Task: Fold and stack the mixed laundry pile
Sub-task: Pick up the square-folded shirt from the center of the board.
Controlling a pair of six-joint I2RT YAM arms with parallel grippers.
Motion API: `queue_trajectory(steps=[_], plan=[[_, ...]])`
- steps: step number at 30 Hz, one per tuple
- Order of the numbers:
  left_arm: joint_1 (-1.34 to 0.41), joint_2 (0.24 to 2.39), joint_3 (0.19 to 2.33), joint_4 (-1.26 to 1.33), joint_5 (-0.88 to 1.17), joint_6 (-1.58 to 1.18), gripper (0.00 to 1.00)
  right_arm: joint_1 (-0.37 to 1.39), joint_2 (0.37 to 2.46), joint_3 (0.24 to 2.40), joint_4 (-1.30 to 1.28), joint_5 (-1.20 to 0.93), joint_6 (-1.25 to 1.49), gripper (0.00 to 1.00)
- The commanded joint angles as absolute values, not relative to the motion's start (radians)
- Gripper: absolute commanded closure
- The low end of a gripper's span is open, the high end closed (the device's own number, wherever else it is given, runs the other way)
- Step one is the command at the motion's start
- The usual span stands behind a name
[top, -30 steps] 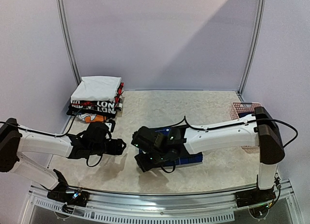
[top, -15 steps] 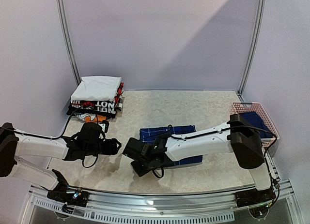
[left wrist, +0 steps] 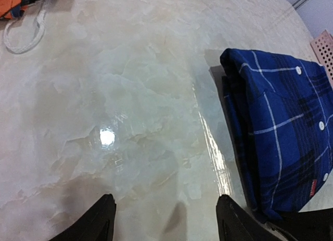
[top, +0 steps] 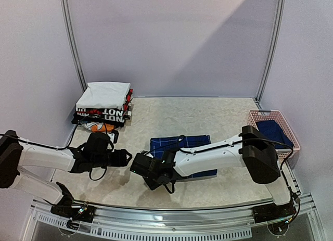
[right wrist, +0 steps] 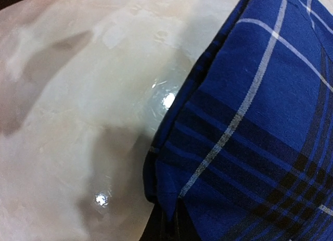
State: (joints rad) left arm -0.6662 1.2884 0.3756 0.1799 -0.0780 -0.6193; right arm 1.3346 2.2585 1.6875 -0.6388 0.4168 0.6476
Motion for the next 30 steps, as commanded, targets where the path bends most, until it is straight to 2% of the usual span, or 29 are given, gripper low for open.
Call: queue_trajectory(steps=[1, 13, 19, 30], plan=[[-0.668, 1.324, 0.348, 0.283, 0.011, -0.692, 0.32, 1.339, 2.24, 1.618, -0.681, 0.413, 0.647, 0.98], [-0.715, 1.433, 0.362, 0.53, 0.096, -0.907, 0.12, 1.334, 2.137, 1.586, -0.663, 0.407, 0.611, 1.0], [-0.715, 1.521, 0.385, 0.627, 0.137, -0.961, 0.11, 1.329, 2.112, 1.587, -0.648, 0.402, 0.601, 1.0], [-0.716, 1.765, 0.417, 0.983, 0.236, -1.092, 0.13, 1.327, 2.048, 1.569, -0.635, 0.391, 0.576, 1.0]])
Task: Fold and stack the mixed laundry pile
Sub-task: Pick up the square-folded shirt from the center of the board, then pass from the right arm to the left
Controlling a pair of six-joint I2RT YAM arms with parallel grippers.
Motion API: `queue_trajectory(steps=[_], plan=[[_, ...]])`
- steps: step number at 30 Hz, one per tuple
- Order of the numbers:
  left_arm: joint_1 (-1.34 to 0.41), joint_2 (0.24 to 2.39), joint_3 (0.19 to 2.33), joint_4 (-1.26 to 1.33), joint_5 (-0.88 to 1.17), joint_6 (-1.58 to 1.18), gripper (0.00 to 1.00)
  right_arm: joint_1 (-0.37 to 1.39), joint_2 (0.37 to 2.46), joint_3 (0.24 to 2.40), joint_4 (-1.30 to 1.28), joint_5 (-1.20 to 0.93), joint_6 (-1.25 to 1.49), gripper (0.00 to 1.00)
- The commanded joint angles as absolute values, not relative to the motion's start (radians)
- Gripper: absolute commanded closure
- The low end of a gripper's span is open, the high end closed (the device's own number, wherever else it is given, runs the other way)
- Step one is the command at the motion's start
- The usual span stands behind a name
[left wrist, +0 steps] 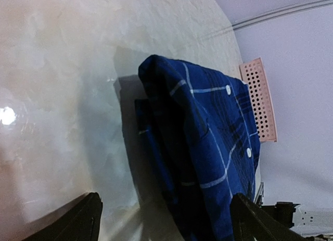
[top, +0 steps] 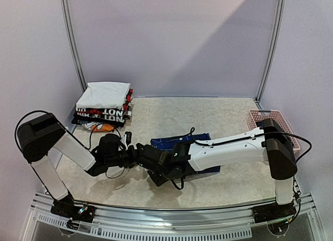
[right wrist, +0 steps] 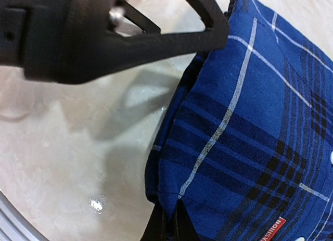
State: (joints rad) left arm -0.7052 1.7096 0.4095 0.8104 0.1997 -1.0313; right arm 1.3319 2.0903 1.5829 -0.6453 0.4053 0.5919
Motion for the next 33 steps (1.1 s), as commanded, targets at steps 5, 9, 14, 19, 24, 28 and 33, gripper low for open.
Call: queue_trajectory(steps=[5, 9, 14, 19, 24, 28, 33], plan=[[-0.716, 1.813, 0.439, 1.011, 0.256, -1.13, 0.13, 1.327, 2.043, 1.559, -0.62, 0.379, 0.578, 1.0], [-0.716, 1.863, 0.459, 1.045, 0.265, -1.173, 0.15, 1.326, 2.034, 1.553, -0.607, 0.375, 0.575, 1.0], [-0.716, 1.943, 0.484, 1.112, 0.275, -1.237, 0.2, 1.327, 2.022, 1.544, -0.589, 0.368, 0.575, 1.0], [-0.716, 2.026, 0.516, 1.191, 0.288, -1.296, 0.23, 1.327, 2.029, 1.537, -0.576, 0.357, 0.574, 1.0], [-0.717, 2.083, 0.529, 1.244, 0.279, -1.335, 0.3, 1.326, 2.025, 1.525, -0.563, 0.349, 0.577, 1.0], [-0.717, 2.09, 0.531, 1.244, 0.267, -1.339, 0.4, 1.326, 2.02, 1.515, -0.555, 0.345, 0.579, 1.0], [-0.717, 2.101, 0.556, 1.225, 0.27, -1.333, 0.6, 1.327, 2.013, 1.5, -0.546, 0.343, 0.584, 1.0]])
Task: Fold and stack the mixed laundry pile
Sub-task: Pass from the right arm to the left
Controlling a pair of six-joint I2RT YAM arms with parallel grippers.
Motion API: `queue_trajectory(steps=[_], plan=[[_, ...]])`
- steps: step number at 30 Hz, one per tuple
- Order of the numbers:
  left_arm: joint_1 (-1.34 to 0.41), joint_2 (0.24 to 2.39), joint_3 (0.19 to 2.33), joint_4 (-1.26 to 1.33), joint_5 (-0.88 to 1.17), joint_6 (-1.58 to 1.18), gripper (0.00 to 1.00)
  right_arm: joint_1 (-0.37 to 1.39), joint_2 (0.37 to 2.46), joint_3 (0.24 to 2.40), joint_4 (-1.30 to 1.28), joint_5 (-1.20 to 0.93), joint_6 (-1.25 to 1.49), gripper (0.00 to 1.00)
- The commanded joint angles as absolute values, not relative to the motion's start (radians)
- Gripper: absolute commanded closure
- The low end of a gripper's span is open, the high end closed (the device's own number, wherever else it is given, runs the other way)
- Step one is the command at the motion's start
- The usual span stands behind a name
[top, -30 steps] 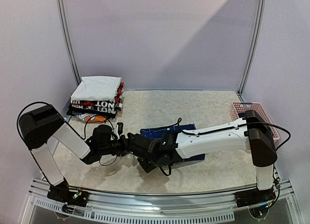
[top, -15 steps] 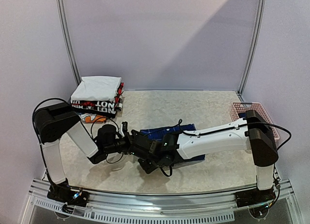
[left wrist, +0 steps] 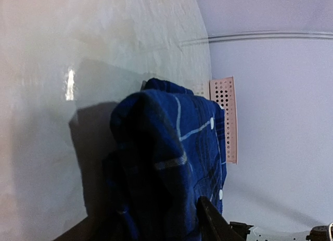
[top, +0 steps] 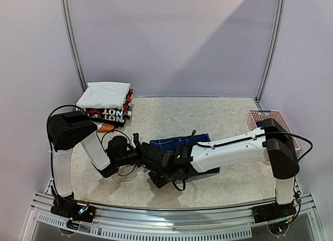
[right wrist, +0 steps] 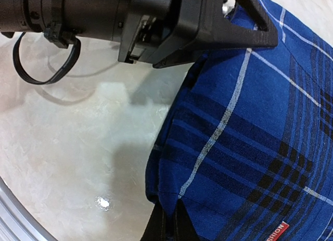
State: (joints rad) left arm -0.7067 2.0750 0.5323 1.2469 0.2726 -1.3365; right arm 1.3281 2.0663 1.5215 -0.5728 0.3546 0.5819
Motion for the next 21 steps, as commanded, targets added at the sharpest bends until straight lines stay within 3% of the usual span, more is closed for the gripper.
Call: queue_trajectory(steps=[1, 4, 8, 15, 21], plan=[[-0.716, 2.103, 0.56, 1.224, 0.271, -1.332, 0.66, 1.327, 2.011, 1.497, -0.544, 0.344, 0.584, 1.0], [-0.716, 2.106, 0.577, 1.202, 0.271, -1.317, 0.84, 1.327, 1.998, 1.486, -0.542, 0.345, 0.592, 0.98], [-0.715, 2.089, 0.587, 1.163, 0.264, -1.284, 0.99, 1.325, 1.971, 1.461, -0.536, 0.352, 0.595, 0.78], [-0.693, 2.035, 0.625, 1.018, 0.306, -1.195, 1.0, 1.32, 1.858, 1.37, -0.559, 0.391, 0.602, 0.52], [-0.681, 1.92, 0.671, 0.756, 0.302, -1.05, 1.0, 1.275, 1.693, 1.193, -0.53, 0.43, 0.636, 0.39]])
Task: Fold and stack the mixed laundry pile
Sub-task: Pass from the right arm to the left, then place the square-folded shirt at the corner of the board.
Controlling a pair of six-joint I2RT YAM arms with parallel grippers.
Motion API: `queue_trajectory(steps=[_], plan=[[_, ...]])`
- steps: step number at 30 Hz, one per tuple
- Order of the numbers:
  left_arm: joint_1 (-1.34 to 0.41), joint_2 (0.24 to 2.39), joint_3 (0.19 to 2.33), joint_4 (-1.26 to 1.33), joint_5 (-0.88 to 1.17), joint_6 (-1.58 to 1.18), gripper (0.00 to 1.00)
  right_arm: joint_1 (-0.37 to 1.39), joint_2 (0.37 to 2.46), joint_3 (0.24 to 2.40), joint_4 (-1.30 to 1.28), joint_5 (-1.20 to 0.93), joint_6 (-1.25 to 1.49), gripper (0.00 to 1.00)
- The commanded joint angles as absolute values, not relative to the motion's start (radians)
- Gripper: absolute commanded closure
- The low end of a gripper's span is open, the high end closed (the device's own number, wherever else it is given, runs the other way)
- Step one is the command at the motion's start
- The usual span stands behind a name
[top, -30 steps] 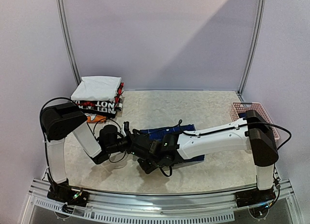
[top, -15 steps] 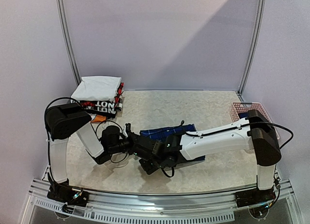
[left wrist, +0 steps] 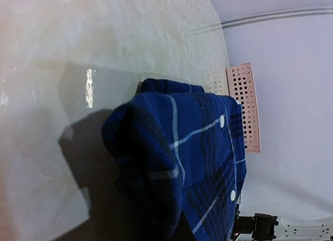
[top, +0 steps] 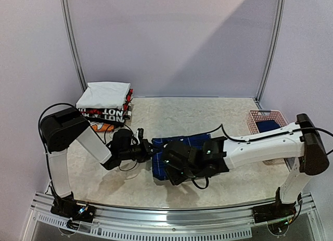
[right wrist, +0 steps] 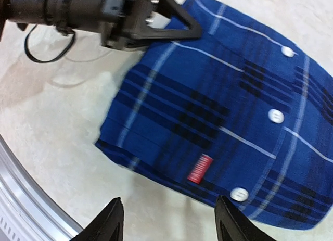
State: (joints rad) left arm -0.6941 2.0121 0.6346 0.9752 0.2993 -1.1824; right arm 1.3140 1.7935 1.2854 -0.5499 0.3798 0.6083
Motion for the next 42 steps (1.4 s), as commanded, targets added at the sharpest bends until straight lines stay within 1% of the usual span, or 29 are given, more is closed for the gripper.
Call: queue_trajectory(steps=[1, 3, 5, 9, 15, 18, 22, 26, 29, 33, 38, 42], plan=[[-0.681, 1.898, 0.682, 0.7, 0.293, -1.02, 1.0, 1.258, 1.661, 1.167, -0.52, 0.432, 0.642, 0.39], [-0.681, 1.864, 0.709, 0.598, 0.281, -0.965, 1.0, 1.212, 1.619, 1.112, -0.466, 0.416, 0.649, 0.41], [-0.68, 1.843, 0.743, 0.507, 0.274, -0.916, 1.0, 1.155, 1.585, 1.075, -0.415, 0.381, 0.645, 0.45], [-0.681, 1.815, 0.814, 0.328, 0.24, -0.82, 1.0, 1.047, 1.572, 1.045, -0.347, 0.33, 0.62, 0.59], [-0.68, 1.777, 0.889, 0.16, 0.188, -0.729, 1.0, 0.883, 1.612, 1.009, -0.281, 0.253, 0.587, 0.77], [-0.678, 1.757, 0.917, 0.084, 0.176, -0.684, 1.0, 0.831, 1.637, 0.977, -0.244, 0.215, 0.576, 0.83], [-0.678, 1.741, 0.933, 0.049, 0.168, -0.647, 1.0, 0.807, 1.688, 0.932, -0.168, 0.144, 0.572, 0.88], [-0.678, 1.725, 0.958, 0.004, 0.151, -0.601, 1.0, 0.802, 1.758, 0.911, -0.147, 0.157, 0.586, 0.92], [-0.678, 1.704, 0.972, -0.081, 0.107, -0.555, 1.0, 0.788, 1.798, 0.885, -0.126, 0.156, 0.604, 0.93], [-0.678, 1.675, 0.998, -0.148, 0.049, -0.501, 1.0, 0.784, 1.812, 0.874, -0.15, 0.168, 0.616, 0.95], [-0.678, 1.63, 1.023, -0.215, -0.045, -0.434, 1.0, 0.784, 1.735, 0.843, -0.196, 0.184, 0.621, 0.95], [-0.678, 1.619, 1.063, -0.262, -0.088, -0.376, 1.0, 0.785, 1.623, 0.802, -0.237, 0.188, 0.625, 0.92]])
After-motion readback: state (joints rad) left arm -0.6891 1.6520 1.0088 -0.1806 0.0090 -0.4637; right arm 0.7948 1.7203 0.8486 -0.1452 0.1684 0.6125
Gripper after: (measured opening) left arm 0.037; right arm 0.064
